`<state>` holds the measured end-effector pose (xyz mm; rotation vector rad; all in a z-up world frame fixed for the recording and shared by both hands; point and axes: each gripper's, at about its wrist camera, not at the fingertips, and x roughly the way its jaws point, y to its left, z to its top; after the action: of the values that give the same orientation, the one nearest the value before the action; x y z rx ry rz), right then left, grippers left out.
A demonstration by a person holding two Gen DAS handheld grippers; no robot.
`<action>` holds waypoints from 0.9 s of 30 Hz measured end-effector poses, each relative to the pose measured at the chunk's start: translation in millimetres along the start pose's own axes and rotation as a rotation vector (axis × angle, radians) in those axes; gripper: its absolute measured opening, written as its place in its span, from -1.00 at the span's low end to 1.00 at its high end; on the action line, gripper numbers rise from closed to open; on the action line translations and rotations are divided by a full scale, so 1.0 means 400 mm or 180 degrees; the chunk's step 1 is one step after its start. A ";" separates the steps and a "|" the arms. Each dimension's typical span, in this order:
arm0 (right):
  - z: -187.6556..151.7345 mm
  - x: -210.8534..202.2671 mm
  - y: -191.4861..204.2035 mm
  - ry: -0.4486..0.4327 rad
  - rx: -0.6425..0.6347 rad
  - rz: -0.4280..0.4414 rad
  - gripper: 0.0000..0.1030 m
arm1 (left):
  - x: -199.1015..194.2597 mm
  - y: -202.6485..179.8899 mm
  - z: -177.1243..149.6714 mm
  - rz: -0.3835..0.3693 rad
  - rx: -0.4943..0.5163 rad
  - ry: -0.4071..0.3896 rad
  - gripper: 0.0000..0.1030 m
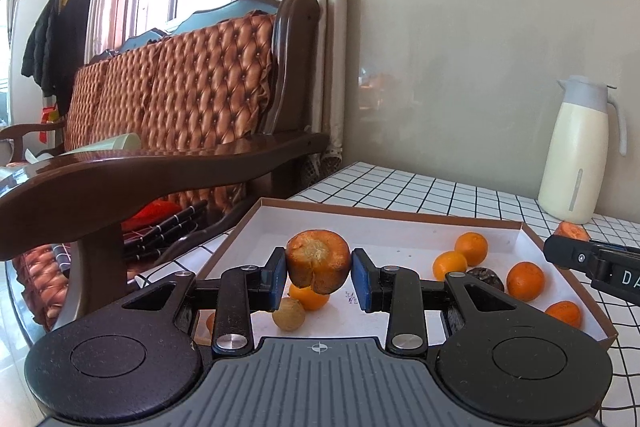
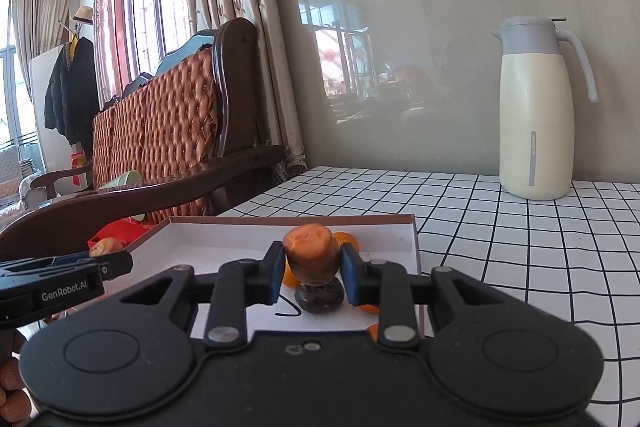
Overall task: Organize fruits
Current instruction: 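Carry the brown fruit and carrot piece over the white tray, then open both tools to drop the brown fruit and carrot piece into the tray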
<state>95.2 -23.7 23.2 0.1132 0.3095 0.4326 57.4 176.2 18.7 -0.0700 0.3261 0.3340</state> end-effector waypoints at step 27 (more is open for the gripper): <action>-0.009 0.024 -0.011 -0.0076 0.0161 -0.0334 0.87 | 0.064 0.002 0.000 0.0152 -0.0084 0.0197 0.92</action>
<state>104.2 -23.2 16.5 0.1508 0.3015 0.3192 79.9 185.1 10.6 -0.0986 0.3850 0.3839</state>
